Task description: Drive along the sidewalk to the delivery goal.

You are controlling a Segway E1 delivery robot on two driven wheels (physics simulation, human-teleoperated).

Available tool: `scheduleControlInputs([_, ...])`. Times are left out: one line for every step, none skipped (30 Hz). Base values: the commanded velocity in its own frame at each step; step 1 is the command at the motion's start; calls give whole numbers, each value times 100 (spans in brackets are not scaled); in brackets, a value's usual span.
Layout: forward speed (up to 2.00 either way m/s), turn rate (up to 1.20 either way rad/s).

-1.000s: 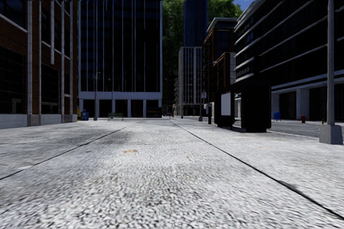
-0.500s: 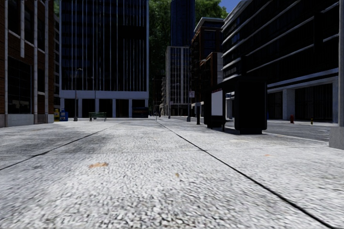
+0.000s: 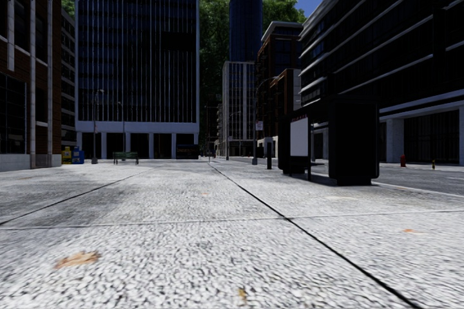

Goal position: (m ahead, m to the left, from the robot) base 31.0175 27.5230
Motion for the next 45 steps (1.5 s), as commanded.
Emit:
scheduleControlInputs([200, 0])
scheduleControlInputs([200, 0])
scheduleControlInputs([200, 0])
scheduleControlInputs([200, 0])
scheduleControlInputs([200, 0])
scheduleControlInputs([200, 0])
scheduleControlInputs([200, 0])
scheduleControlInputs([200, 0])
scheduleControlInputs([200, 0])
scheduleControlInputs([200, 0])
scheduleControlInputs([200, 0])
scheduleControlInputs([200, 0])
scheduleControlInputs([200, 0])
scheduleControlInputs([200, 0])
scheduleControlInputs([200, 0])
scheduleControlInputs([200, 0])
scheduleControlInputs([200, 0])
scheduleControlInputs([200, 0])
scheduleControlInputs([200, 0])
scheduleControlInputs([200, 0])
scheduleControlInputs([200, 0])
scheduleControlInputs([200, 0])
scheduleControlInputs([200, 0])
scheduleControlInputs([200, 0])
scheduleControlInputs([200, 0])
scheduleControlInputs([200, 0])
scheduleControlInputs([200, 0])
scheduleControlInputs([200, 0])
scheduleControlInputs([200, 0])
scheduleControlInputs([200, 0])
scheduleControlInputs([200, 0])
scheduleControlInputs([200, 0])
scheduleControlInputs([200, 0])
scheduleControlInputs([200, 0])
scheduleControlInputs([200, 0])
scheduleControlInputs([200, 0])
scheduleControlInputs([200, 0])
scheduleControlInputs([200, 0])
scheduleControlInputs([200, 0])
scheduleControlInputs([200, 0])
scheduleControlInputs([200, 0])
scheduleControlInputs([200, 0])
scheduleControlInputs([200, 0])
scheduleControlInputs([200, 0])
scheduleControlInputs([200, 0])
